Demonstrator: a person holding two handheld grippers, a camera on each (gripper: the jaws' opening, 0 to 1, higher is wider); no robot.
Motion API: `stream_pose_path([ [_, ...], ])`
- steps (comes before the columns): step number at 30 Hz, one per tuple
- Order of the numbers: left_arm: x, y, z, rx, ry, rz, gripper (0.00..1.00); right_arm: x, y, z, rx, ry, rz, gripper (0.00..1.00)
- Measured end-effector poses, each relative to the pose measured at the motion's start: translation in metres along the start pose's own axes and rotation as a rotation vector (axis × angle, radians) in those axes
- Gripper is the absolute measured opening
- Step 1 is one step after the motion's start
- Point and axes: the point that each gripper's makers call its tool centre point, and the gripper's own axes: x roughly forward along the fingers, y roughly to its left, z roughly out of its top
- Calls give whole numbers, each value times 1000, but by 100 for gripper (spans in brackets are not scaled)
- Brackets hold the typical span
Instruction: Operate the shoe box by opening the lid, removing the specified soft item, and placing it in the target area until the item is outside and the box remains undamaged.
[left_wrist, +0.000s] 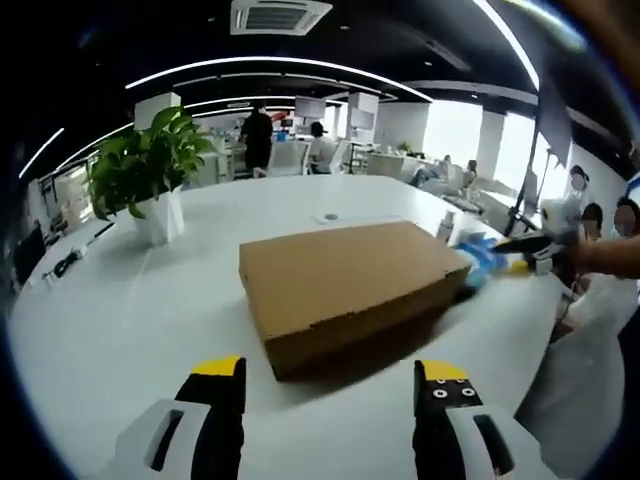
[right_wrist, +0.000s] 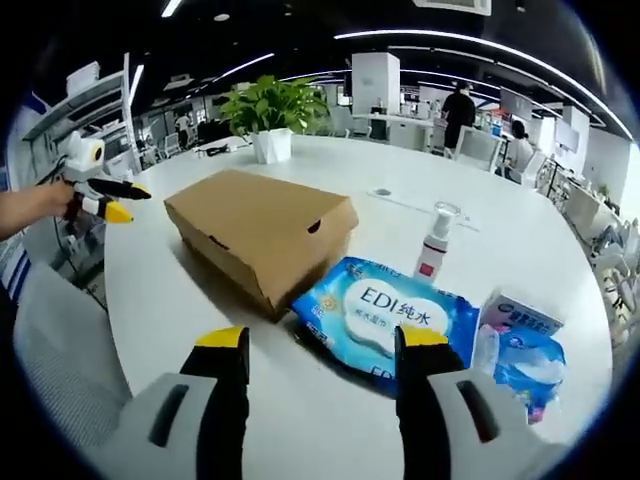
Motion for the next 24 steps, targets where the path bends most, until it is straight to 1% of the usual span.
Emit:
stream_pose_path([
  [1, -4, -5, 0, 2, -4, -1, 71, -6, -4, -4, -2, -2, -15, 57],
  [4, -12, -11, -3, 20, -9, 5, 73, -17, -10, -11, 7, 5, -37, 59],
  [6, -16, -14, -3, 19, -14, 8, 75, -24, -11, -15, 12, 10, -48, 61],
  [7, -20, -17, -3, 9, -28, 8, 75, -30, -11, -17, 13, 12, -55, 62],
  [9, -23, -25, -2, 5, -33, 0, 77, -39, -11, -21, 8, 13, -65, 63],
  [10, -27, -35, -3, 14, -34, -7, 78, -44, -12, -24, 5, 15, -74, 64],
  [13, -34, -49, -2, 37, -47, -14, 80, -58, -10, -29, 7, 16, -85, 67],
  [17, -42, -67, 3, 51, -74, -31, 85, -74, -7, -34, 8, 14, -100, 74],
  [20, -42, -69, 1, 72, -88, -29, 91, -87, -3, -32, 5, -3, -104, 79],
  [24, -49, -72, 4, 86, -95, -15, 97, -98, -1, -33, -8, -13, -116, 87],
])
